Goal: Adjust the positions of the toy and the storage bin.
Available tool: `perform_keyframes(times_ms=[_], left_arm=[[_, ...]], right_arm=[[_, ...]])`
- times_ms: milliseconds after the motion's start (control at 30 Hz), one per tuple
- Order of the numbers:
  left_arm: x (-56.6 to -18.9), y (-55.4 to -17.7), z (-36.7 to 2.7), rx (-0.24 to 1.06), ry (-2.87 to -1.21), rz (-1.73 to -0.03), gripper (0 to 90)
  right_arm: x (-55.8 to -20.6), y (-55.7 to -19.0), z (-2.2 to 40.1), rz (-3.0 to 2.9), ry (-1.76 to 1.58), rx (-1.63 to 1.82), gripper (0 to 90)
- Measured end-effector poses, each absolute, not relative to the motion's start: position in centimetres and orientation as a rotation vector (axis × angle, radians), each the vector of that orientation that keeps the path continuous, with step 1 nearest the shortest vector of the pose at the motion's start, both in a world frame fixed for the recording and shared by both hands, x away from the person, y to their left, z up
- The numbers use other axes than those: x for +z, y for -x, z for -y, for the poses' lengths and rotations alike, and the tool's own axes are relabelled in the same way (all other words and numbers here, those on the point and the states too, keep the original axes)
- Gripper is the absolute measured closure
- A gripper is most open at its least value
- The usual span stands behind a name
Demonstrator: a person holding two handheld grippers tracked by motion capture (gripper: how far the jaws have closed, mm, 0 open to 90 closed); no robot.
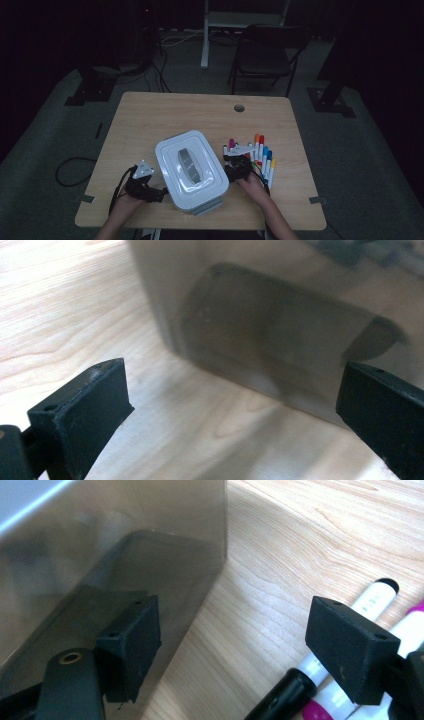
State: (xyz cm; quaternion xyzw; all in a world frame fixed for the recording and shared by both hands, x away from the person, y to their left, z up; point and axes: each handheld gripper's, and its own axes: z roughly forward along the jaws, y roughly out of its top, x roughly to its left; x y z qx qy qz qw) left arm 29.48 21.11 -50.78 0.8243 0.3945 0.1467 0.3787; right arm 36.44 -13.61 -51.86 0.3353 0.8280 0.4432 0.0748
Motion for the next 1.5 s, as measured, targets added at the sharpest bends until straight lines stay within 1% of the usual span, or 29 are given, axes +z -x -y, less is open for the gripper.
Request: perform_keyframes(times_ms=[167,233,267,433,467,533,633,767,933,1100,1200,1333,1500], left_arm=[[-50.7,-30.7,-20.8,0.426,-2.109,-1.02,1.3],[-50.7,-30.7,-20.8,0.426,-2.109,-1.02,1.3],[-50.7,-31.6,-20.9,0.459,-2.095,-1.038,1.4],[-50.8,-32.5,-21.2,0.462,-2.087,-1.047,1.4],[-51.0,-33.7,-21.9,0.473,-2.076,-1.07,1.4],[-51.1,-34.3,-22.4,0.476,-2.055,-1.087,1.4],[-51.3,-35.1,-22.9,0.5,-2.038,-1.093,1.4],[-51.6,-36.1,-23.7,0.459,-2.014,-1.083,1.4],[-51.8,-36.6,-24.2,0.449,-1.996,-1.069,1.4],[-51.7,-36.9,-24.8,0.457,-1.999,-1.088,1.4],[-51.7,-36.6,-25.9,0.455,-1.983,-1.13,1.4],[-51.8,-35.6,-27.3,0.43,-1.974,-1.19,1.3],[-51.2,-33.9,-28.4,0.432,-1.986,-1.225,1.3]], right_arm=[[-52.0,-35.9,14.4,-2.487,-1.007,1.328,21.7],[-52.0,-35.8,14.5,-2.493,-1.006,1.326,21.7],[-51.9,-35.6,14.6,-2.498,-0.993,1.32,21.1],[-51.7,-34.9,14.6,-2.505,-0.964,1.319,20.4],[-51.7,-34.5,14.3,-2.518,-0.95,1.34,17.4],[-51.8,-34.1,13.9,-2.518,-0.934,1.342,13.5],[-52.0,-33.9,13.5,-2.52,-0.95,1.36,12.6],[-52.1,-33.4,12.4,-2.499,-0.954,1.365,12.5],[-52.1,-33.0,11.7,-2.504,-0.921,1.367,12.5],[-52.2,-32.7,11.4,-2.496,-0.918,1.381,12.5],[-51.5,-32.2,11.8,-2.459,-0.899,1.375,12.5],[-50.5,-31.9,13.7,-2.394,-0.9,1.354,12.5],[-50.1,-31.8,16.8,-2.323,-0.956,1.336,12.5]])
